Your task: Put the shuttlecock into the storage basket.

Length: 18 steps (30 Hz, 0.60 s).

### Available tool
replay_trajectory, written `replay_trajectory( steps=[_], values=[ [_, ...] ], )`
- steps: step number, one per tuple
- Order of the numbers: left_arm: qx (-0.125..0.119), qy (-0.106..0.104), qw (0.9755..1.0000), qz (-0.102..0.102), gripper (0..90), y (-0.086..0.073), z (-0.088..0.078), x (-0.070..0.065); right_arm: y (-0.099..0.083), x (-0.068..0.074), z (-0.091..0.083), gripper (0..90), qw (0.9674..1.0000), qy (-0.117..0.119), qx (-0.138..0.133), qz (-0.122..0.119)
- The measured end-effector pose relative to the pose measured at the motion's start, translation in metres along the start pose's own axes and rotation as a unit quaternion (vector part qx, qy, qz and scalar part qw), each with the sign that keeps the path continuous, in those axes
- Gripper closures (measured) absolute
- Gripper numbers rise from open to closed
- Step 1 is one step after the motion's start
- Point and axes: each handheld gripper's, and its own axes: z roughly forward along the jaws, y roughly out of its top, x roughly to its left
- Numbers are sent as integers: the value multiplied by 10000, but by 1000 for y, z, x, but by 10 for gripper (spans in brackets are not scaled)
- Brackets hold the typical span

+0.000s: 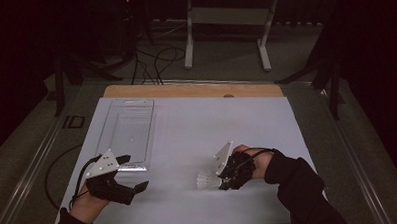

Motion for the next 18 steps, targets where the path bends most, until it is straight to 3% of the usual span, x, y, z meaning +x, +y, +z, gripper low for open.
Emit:
replay_trajectory(
  steps=[3, 8, 13, 18],
  values=[
    [56, -209, 9998, -39, 4, 9, 3, -1, 1, 0, 0, 658, 10000, 8, 6, -11],
    [214, -299, 9993, 61, 4, 24, 9, -5, 3, 2, -2, 658, 10000, -13, -29, -70],
    [285, -416, 9987, -28, 4, 35, 14, -6, 4, 3, -4, 658, 9998, -43, -143, -146],
    [435, -527, 9977, 6, 4, 46, 22, -8, 4, 3, -5, 658, 9995, 22, -277, -126]
  ],
)
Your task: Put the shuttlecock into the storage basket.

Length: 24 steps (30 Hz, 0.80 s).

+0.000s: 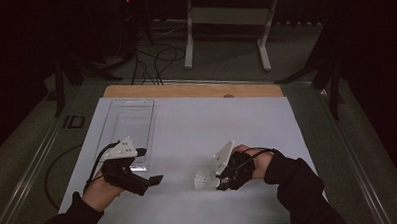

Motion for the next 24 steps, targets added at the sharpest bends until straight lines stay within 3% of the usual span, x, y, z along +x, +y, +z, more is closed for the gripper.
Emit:
replay_trajectory(
  steps=[6, 13, 17, 24],
  values=[
    [233, -137, 9995, 142, 4, 8, 12, -3, 1, 1, 1, 658, 10000, -28, 6, -50],
    [632, -371, 9967, 356, 32, 16, 28, -7, 3, 2, 3, 658, 9999, -37, 72, -103],
    [777, -431, 9957, 254, 38, 19, 37, -8, 3, 3, 5, 658, 9999, -17, 62, -113],
    [1282, -400, 9908, 173, 93, 26, 54, -6, 6, 4, 6, 658, 9998, 8, 114, -162]
  ],
)
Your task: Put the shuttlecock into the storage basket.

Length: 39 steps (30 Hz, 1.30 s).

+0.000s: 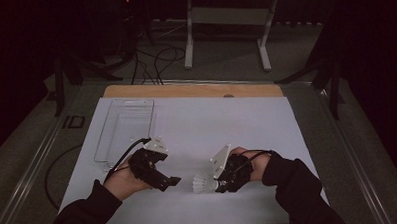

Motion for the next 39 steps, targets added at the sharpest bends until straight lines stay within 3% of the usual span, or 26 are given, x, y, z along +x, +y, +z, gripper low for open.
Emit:
replay_trajectory(
  steps=[9, 17, 30, 39],
  values=[
    [67, -291, 9996, -2, 93, 11, 14, -4, 0, 0, 2, 658, 10000, -12, 8, -21],
    [86, -593, 9980, 181, 214, 20, 27, -10, 3, 2, 3, 658, 10000, 4, 32, -61],
    [460, -843, 9942, 489, 468, 27, 49, -13, 5, 4, 4, 658, 9999, 4, -1, -140],
    [520, -1060, 9912, 597, 562, 28, 58, -13, 8, 6, 3, 658, 9997, -20, 12, -233]
  ],
)
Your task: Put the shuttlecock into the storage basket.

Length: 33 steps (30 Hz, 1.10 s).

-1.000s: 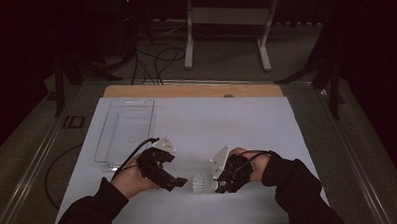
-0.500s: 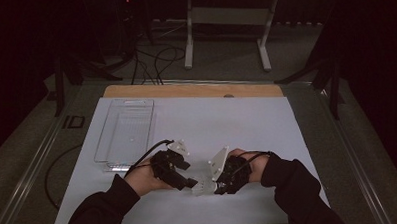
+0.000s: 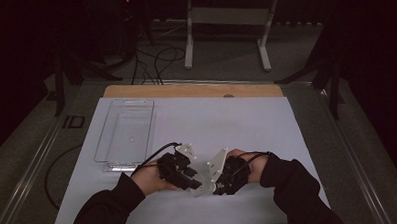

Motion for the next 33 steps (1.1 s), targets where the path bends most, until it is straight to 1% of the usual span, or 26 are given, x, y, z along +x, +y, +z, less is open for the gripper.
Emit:
replay_trajectory(
  steps=[2, 3, 4, 5, 6, 7, 9, 11, 15, 16, 17, 18, 19, 22, 24, 25, 28, 30, 31, 32, 33],
  values=[
    [6, -79, 10000, 12, 592, 1, 2, -1, 1, 0, 0, 658, 10000, 4, -1, -21],
    [22, -108, 9999, 21, 593, 2, 2, -2, 1, 0, 0, 658, 10000, -3, 11, -26],
    [23, -118, 9999, -2, 624, 2, 4, -2, 2, 1, 0, 658, 10000, 16, 8, -33],
    [48, -151, 9999, 27, 639, 3, 4, -2, 2, 1, 1, 658, 10000, 15, 16, -34],
    [68, -148, 9999, 42, 644, 3, 5, -3, 2, 1, 1, 658, 10000, 7, 21, -31],
    [85, -164, 9998, 61, 676, 4, 6, -4, 3, 1, 1, 657, 10000, 21, 19, -65],
    [91, -178, 9998, 85, 698, 5, 7, -5, 4, 2, 2, 658, 10000, 33, 12, -57],
    [114, -208, 9996, 145, 742, 6, 7, -5, 4, 2, 3, 657, 9999, 41, 28, -92],
    [120, -255, 9996, 75, 803, 7, 8, -3, 4, 3, 2, 657, 9999, 14, 66, -90],
    [138, -276, 9995, 93, 830, 7, 8, -3, 4, 3, 3, 657, 9999, 5, 77, -71],
    [155, -250, 9995, 126, 853, 7, 8, -3, 3, 3, 3, 657, 9999, 9, 81, -72],
    [151, -271, 9995, 107, 878, 7, 9, -3, 4, 4, 3, 657, 9999, -1, 99, -62],
    [192, -302, 9992, 176, 895, 7, 9, -3, 4, 4, 3, 657, 9999, -1, 123, -88],
    [271, -331, 9988, 225, 900, 8, 9, -4, 4, 4, 5, 657, 9999, -15, 116, -95],
    [314, -306, 9989, 169, 900, 9, 9, -3, 4, 5, 5, 657, 9999, -1, 102, -94],
    [344, -289, 9988, 209, 900, 9, 8, -4, 4, 4, 6, 657, 9999, -13, 100, -85],
    [375, -239, 9987, 228, 900, 10, 8, -5, 5, 4, 7, 654, 9999, -14, 106, -64],
    [367, -238, 9988, 212, 900, 10, 6, -4, 5, 4, 7, 652, 10000, -22, 70, -3],
    [317, -233, 9991, 170, 900, 9, 6, -4, 5, 4, 6, 651, 10000, -44, 54, 18],
    [317, -238, 9991, 180, 900, 9, 5, -3, 5, 4, 5, 648, 9999, -90, 47, 31],
    [292, -202, 9992, 169, 900, 9, 4, -3, 5, 3, 5, 647, 10000, -79, 21, 37]
  ],
)
